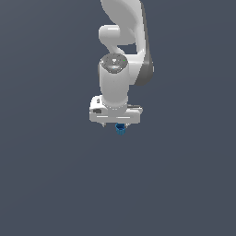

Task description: Pick up the object and move it to a goal position.

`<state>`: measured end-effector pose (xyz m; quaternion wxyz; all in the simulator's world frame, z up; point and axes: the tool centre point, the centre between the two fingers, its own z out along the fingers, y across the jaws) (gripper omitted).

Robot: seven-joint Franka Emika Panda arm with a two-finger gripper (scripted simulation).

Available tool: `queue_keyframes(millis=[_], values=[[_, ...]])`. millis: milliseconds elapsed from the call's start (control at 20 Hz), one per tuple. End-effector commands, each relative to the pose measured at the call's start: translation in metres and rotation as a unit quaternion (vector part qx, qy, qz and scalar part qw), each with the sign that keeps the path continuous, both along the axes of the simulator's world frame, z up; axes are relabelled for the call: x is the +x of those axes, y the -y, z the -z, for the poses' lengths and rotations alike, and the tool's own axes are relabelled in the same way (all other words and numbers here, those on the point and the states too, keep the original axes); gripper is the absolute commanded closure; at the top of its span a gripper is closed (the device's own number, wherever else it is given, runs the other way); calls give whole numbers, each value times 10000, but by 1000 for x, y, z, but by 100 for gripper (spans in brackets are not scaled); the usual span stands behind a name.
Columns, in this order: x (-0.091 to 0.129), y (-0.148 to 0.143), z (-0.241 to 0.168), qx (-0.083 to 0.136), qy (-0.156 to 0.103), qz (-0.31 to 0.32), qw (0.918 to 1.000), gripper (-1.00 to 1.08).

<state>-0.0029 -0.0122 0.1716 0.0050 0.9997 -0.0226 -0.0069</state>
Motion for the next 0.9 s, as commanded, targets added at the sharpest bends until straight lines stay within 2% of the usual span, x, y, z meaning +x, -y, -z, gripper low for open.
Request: queue_keyframes(millis=[0,400,850], values=[[0,0,0,0,0,0,10000,-92],[-1,29,0,35,53,430,9991,-92],[-3,27,4,32,51,275,9996,-92]])
